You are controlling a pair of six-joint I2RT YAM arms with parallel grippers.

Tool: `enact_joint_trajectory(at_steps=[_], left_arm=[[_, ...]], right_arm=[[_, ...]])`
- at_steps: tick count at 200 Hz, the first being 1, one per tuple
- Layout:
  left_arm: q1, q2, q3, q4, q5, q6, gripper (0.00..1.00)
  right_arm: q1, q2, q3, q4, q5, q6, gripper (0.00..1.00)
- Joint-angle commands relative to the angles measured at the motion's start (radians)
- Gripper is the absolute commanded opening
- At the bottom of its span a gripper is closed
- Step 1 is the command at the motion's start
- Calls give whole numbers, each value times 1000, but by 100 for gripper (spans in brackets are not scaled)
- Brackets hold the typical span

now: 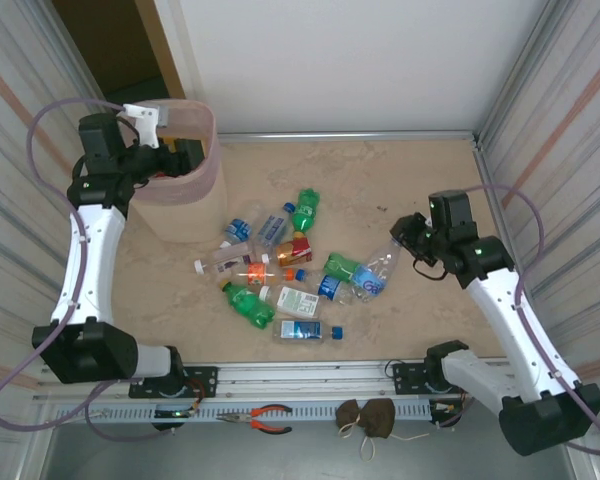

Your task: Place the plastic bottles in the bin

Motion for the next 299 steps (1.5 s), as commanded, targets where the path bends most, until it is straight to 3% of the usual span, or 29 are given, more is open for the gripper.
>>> enact_joint_trajectory(at_steps=[1,72,119,152,243,299], left_arm=[[-58,-49,-10,48,53,-23,75],[-374,-65,15,2,-26,-15,77],[-618,-23,-11,14,-101,-63,78],[-731,27,-26,5,-109,-86,80],[-862,145,-62,33,-83,-112,81],[-895,153,-89,79,-121,-95,69]], right_arm=[[65,54,100,-29,89,-76,22],[197,135,261,134,94,-157,21],[227,160,305,203,82,-178,21],[233,164,329,216,63,-183,21],[241,150,335,232,46,-173,22],[241,153,342,238,31,-157,21]])
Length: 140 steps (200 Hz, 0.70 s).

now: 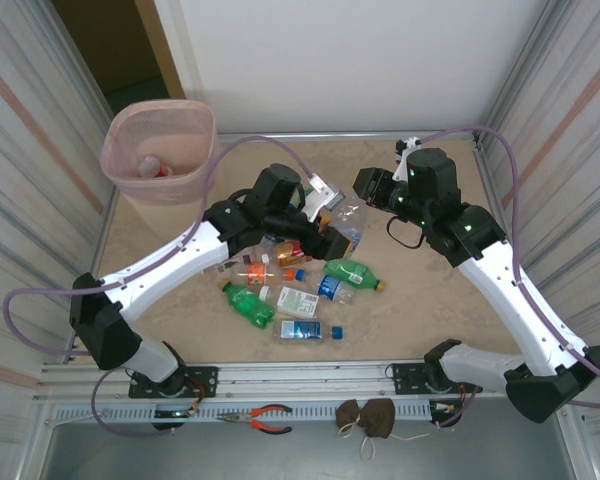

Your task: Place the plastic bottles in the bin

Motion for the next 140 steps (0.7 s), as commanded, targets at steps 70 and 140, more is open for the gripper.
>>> enact_joint_trajectory(at_steps=[70,140], left_arm=[[-9,0,-31,31,-32,29,64],[-10,-21,-30,16,-59,50,57]], right_arm=[[15,-13,49,25,-20,14,20],[16,-14,44,16,-12,13,24]])
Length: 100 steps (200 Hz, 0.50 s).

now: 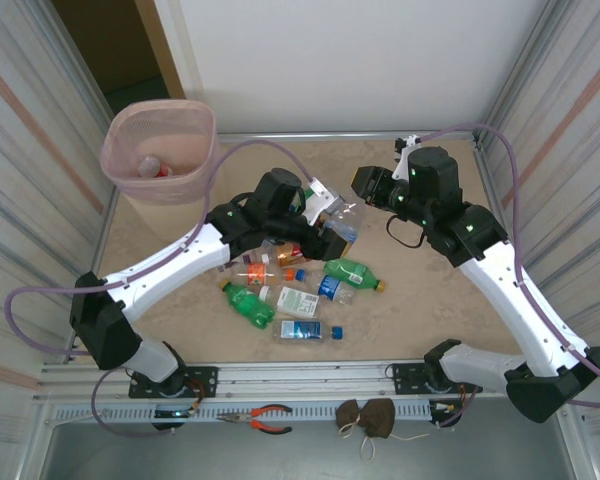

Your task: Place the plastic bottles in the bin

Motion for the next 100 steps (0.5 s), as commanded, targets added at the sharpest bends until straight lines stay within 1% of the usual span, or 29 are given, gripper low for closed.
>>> enact_joint_trajectory(at_steps=[1,8,30,45,55,80,100], left_arm=[[-10,-22,7,-3,-35,25,57],[-9,-27,7,-6,-46,30,57],[-1,-41,19,-30,-65,41,57],[18,-51,28,-52,-63,39,57],[34,-61,31,-65,-65,36,57],[83,-95,33,-91,-68,38,56],[131,-119,40,-118,-65,42,53]], right_arm=[[8,-14,27,12,6,10,24],[8,-16,28,12,10,9,28],[6,-23,33,-1,28,0,44],[6,-29,47,-25,49,-20,55],[5,-36,56,-43,67,-31,61],[-7,-59,64,-70,100,-51,64],[-20,-76,62,-83,112,-57,64]])
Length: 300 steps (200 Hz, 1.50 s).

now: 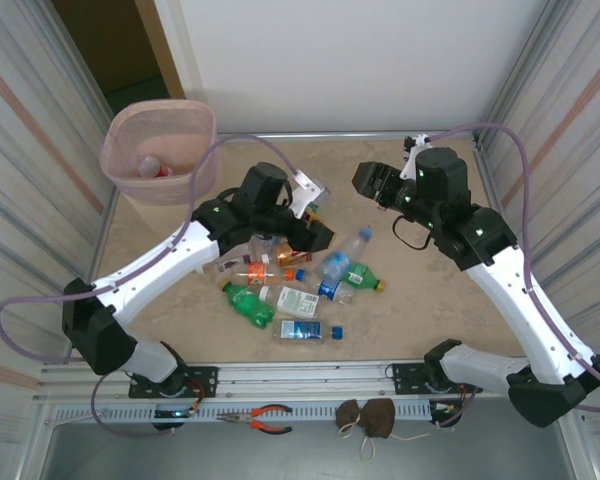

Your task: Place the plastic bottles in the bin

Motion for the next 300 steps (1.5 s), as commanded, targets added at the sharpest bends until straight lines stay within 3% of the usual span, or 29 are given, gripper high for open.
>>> enact_joint_trajectory(at_steps=[1,51,89,149,205,249,300], left_arm=[[51,-67,36,-43,-10,19,52],[91,-44,19,-57,1,21,54],[92,-27,4,-33,12,4,55],[91,-33,-8,-33,12,8,56],[91,-31,-25,-13,19,5,56],[91,-38,-44,4,25,1,57],[92,-44,-63,11,25,5,57]], right_arm=[[-14,-39,30,-37,49,-33,64],[-68,-51,-39,-117,75,-39,65],[-183,-12,-144,-199,20,-33,63],[-319,17,-324,-322,86,-39,64],[-498,41,-455,-301,123,-22,70],[-594,114,-431,-184,100,-37,75],[-691,379,-217,-126,77,-46,84]])
